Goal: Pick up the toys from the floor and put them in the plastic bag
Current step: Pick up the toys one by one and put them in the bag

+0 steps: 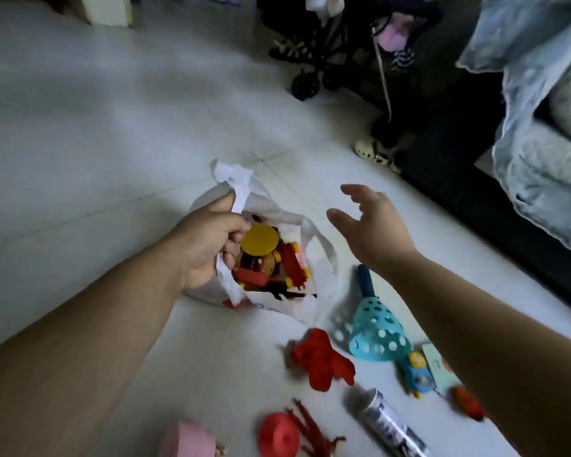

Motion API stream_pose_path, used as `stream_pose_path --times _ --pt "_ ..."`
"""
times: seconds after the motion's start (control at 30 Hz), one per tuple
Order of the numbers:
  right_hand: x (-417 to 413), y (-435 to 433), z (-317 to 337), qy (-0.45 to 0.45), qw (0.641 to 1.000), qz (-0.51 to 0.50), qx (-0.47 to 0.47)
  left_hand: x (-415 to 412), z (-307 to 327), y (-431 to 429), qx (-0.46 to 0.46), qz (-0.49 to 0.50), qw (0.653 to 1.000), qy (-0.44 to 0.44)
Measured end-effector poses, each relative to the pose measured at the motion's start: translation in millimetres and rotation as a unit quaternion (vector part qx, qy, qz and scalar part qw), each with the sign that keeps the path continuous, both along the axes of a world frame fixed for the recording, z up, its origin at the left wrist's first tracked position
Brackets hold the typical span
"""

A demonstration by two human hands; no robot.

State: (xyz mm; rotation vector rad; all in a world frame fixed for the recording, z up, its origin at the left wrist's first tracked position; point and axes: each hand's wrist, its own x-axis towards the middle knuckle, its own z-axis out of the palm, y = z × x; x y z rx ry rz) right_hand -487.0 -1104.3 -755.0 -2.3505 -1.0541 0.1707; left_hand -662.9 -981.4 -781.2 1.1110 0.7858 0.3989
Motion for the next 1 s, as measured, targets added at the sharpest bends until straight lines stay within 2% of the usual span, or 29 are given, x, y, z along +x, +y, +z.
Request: stream_pose_path --times 0.13,0.23,0.33,0.4,0.47,0.5,0.57,0.67,0.73,0.83,0.87,0.93,1.0 --pt "-22 -42 -17 -0.114 0.989 -0.012 0.089 9 -17 -10 0.014 -0.060 0.998 0.013" --pt "-36 -84 -61 -0.157 0.980 0.005 0.120 16 -22 -12 0.014 -0.078 0.997 0.007" --pt "-55 -128 -123 -0.147 0.985 0.091 0.022 18 -30 -12 0.021 -0.073 0.997 -0.007" --pt "-69 -147 -160 -0.070 0.981 0.149 -0.102 9 -30 -14 0.040 -0.085 0.996 -0.012" --pt "-83 -161 -192 0.011 0.945 0.187 -0.270 -8 -32 -15 0.048 -0.101 0.994 -0.009" --pt "-90 -163 -204 0.039 0.923 0.205 -0.324 -20 -33 -15 0.044 -0.102 0.994 -0.009" --pt "-101 -159 -221 0.068 0.903 0.221 -0.362 -43 -35 -14 0.026 -0.095 0.995 -0.020" --pt "-116 -146 -233 0.082 0.903 0.221 -0.360 -70 -42 -17 0.018 -0.089 0.995 -0.029" --pt "-122 -135 -225 0.142 0.920 0.187 -0.315 -80 -43 -21 0.018 -0.087 0.995 -0.035" --pt "-127 -115 -175 0.267 0.951 0.100 -0.123 -85 -40 -27 0.025 -0.080 0.996 -0.035" --pt "-126 -104 -152 0.330 0.940 0.067 -0.042 -85 -39 -28 0.025 -0.080 0.996 -0.034" --pt "-118 -72 -110 0.451 0.887 0.012 0.104 -83 -38 -29 0.021 -0.080 0.996 -0.030" --pt "-104 -30 -86 0.505 0.848 -0.020 0.161 -81 -37 -29 0.023 -0.081 0.996 -0.029"
